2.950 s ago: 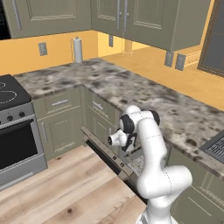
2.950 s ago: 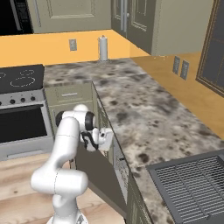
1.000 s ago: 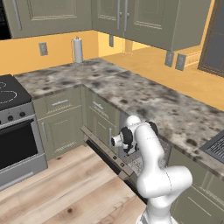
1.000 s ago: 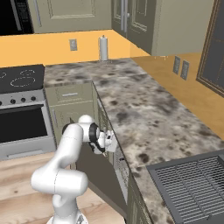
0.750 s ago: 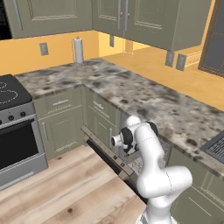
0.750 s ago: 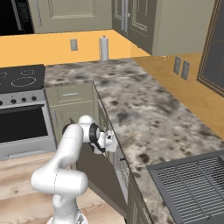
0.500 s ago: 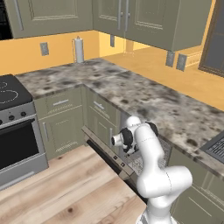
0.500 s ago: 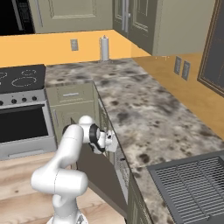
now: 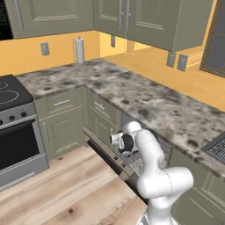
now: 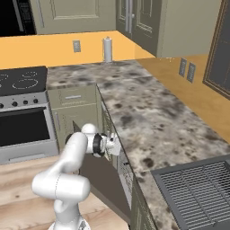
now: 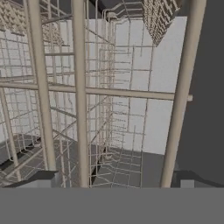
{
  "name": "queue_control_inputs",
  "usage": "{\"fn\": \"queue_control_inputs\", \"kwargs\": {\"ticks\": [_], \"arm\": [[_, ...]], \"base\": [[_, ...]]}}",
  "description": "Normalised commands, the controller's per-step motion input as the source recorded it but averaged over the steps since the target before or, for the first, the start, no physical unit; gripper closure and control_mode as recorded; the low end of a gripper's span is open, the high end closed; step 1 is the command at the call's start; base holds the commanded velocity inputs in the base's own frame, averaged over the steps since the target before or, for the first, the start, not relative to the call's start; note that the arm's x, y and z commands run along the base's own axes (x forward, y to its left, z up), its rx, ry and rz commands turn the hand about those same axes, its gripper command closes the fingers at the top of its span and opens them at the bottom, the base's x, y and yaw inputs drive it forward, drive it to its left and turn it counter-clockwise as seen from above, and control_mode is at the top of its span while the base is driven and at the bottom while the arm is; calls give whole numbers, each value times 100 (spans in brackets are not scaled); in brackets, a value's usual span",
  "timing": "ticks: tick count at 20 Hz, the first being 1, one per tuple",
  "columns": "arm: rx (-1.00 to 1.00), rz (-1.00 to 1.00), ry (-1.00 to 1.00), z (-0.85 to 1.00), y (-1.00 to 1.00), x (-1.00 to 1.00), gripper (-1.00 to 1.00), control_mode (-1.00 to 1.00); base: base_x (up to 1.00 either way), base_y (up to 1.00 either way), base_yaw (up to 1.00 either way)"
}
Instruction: Open the dishwasher door and pull out the top rack.
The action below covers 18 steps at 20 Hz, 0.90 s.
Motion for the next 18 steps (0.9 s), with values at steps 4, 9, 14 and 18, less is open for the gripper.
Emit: {"fn": "queue_control_inputs", "kwargs": {"ticks": [4, 9, 14, 18], "arm": [[0, -1, 5, -100, 0, -1, -100, -100], [0, -1, 5, -100, 0, -10, -100, -100], [0, 0, 4, -100, 4, -49, -100, -100], [0, 0, 0, -100, 21, -85, -100, -100]], "base": [[0, 0, 0], [0, 0, 0], [0, 0, 0], [0, 0, 0]]}}
